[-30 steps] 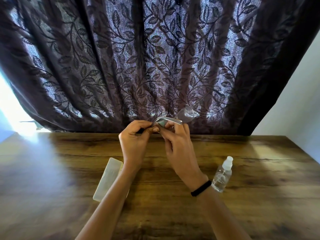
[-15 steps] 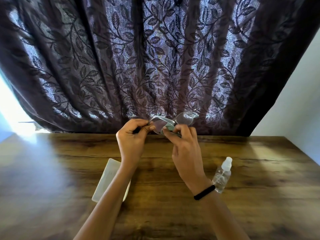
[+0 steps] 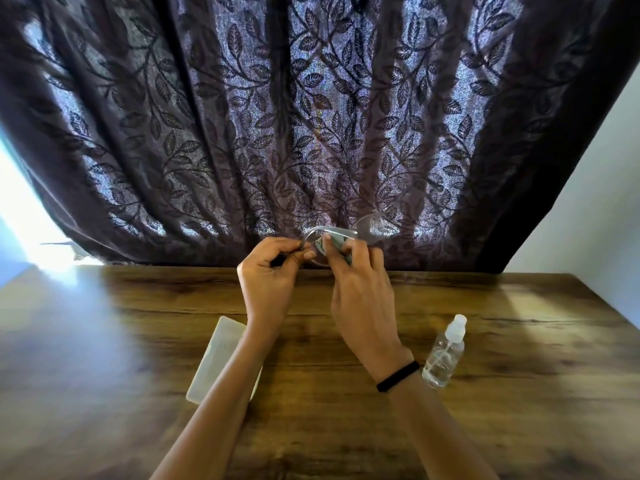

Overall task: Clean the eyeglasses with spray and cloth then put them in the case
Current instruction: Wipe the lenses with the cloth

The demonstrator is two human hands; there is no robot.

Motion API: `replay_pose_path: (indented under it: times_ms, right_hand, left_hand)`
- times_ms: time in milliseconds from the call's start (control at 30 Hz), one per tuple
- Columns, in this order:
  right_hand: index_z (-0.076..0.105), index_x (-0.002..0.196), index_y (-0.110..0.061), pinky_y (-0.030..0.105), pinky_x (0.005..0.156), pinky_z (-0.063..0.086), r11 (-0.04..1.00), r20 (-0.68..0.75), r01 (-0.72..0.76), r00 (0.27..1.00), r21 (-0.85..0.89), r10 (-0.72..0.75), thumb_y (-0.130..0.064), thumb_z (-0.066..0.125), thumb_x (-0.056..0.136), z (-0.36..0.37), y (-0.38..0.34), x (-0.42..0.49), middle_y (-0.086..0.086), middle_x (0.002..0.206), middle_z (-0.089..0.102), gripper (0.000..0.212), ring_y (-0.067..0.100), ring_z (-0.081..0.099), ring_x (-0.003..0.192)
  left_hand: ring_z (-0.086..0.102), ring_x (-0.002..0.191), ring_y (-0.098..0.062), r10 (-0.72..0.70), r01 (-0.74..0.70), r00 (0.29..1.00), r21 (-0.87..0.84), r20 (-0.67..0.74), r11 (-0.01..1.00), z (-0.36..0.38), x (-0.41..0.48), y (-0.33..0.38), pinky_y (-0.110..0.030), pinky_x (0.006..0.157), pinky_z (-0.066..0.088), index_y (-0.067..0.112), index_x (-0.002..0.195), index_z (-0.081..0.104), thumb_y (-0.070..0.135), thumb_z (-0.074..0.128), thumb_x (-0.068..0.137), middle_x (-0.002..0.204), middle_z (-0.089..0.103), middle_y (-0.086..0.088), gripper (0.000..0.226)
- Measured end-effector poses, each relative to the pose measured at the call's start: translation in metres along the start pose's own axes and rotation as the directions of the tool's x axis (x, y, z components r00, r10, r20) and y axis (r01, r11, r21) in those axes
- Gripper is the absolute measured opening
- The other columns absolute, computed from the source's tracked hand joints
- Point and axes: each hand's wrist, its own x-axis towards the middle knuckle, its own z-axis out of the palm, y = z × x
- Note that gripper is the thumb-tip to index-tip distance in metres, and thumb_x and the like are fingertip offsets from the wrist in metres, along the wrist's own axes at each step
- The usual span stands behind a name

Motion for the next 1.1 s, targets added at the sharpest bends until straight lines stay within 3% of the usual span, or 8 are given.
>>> replay_pose_path:
  times_ms: [167, 500, 633, 800, 967, 1100]
  right_hand:
    - [0.055, 0.126, -0.013, 0.031, 0.064, 0.053, 0.998, -0.042, -0.050, 0.998, 0.039, 0.052, -0.020, 0.065, 0.085, 0.000, 0.007, -0.001, 0.008, 0.104, 0.051, 0.043, 0.023, 0.047, 0.089]
    - [0.072, 0.092, -0.011, 0.016, 0.051, 0.035, 0.993, -0.246, -0.041, 0.967, 0.112, 0.068, -0.018, 0.078, 0.072, 0.006, 0.011, -0.002, 0.002, 0.077, 0.055, 0.022, 0.016, 0.051, 0.069]
    - [0.073, 0.085, -0.011, 0.019, 0.047, 0.040, 0.985, -0.283, -0.027, 0.956, 0.171, 0.075, -0.016, 0.078, 0.072, 0.010, 0.009, -0.003, 0.002, 0.075, 0.054, 0.015, 0.016, 0.051, 0.068]
    - [0.072, 0.095, -0.012, 0.025, 0.047, 0.046, 0.966, -0.304, 0.052, 0.952, 0.252, 0.028, -0.011, 0.068, 0.082, 0.015, 0.008, -0.006, 0.003, 0.077, 0.053, 0.014, 0.013, 0.046, 0.075]
    - [0.061, 0.120, -0.019, 0.026, 0.054, 0.048, 0.960, -0.108, 0.082, 0.993, 0.267, -0.055, -0.008, 0.060, 0.085, 0.013, 0.005, -0.006, 0.004, 0.089, 0.046, 0.037, 0.015, 0.040, 0.086]
    - [0.051, 0.130, -0.019, 0.025, 0.066, 0.043, 0.984, -0.024, 0.089, 0.996, 0.157, -0.086, -0.022, 0.054, 0.088, 0.010, 0.004, -0.004, 0.004, 0.099, 0.043, 0.042, 0.015, 0.033, 0.088]
  left_hand:
    - [0.065, 0.076, -0.003, -0.031, 0.031, 0.999, -0.018, -0.041, 0.999, 0.006, -0.002, 0.000, -0.021, 0.072, 0.054, 0.010, 0.084, 0.067, 0.007, 0.069, 0.073, 0.079, 0.067, 0.005, 0.011]
    - [0.066, 0.076, -0.015, -0.063, 0.062, 0.997, -0.013, -0.038, 0.998, 0.007, -0.003, 0.004, -0.037, 0.072, 0.056, 0.002, 0.085, 0.069, -0.007, 0.070, 0.073, 0.079, 0.068, -0.005, 0.015]
    - [0.066, 0.076, -0.015, -0.089, 0.088, 0.995, -0.029, -0.050, 0.996, 0.006, -0.003, 0.007, -0.037, 0.073, 0.056, 0.002, 0.086, 0.069, -0.007, 0.071, 0.073, 0.079, 0.068, -0.005, 0.016]
    - [0.066, 0.077, -0.014, -0.102, 0.100, 0.994, -0.053, -0.036, 0.994, 0.006, -0.003, 0.010, -0.034, 0.073, 0.057, 0.003, 0.088, 0.069, -0.005, 0.070, 0.074, 0.080, 0.069, -0.006, 0.016]
    - [0.067, 0.078, -0.023, -0.151, 0.146, 0.988, -0.102, -0.038, 0.984, 0.006, -0.005, 0.007, -0.042, 0.073, 0.056, 0.006, 0.086, 0.068, -0.007, 0.069, 0.074, 0.080, 0.069, -0.009, 0.017]
    - [0.068, 0.079, -0.022, -0.137, 0.135, 0.990, -0.084, -0.020, 0.987, 0.004, -0.004, 0.003, -0.035, 0.072, 0.056, 0.007, 0.086, 0.068, -0.003, 0.070, 0.075, 0.081, 0.069, -0.009, 0.014]
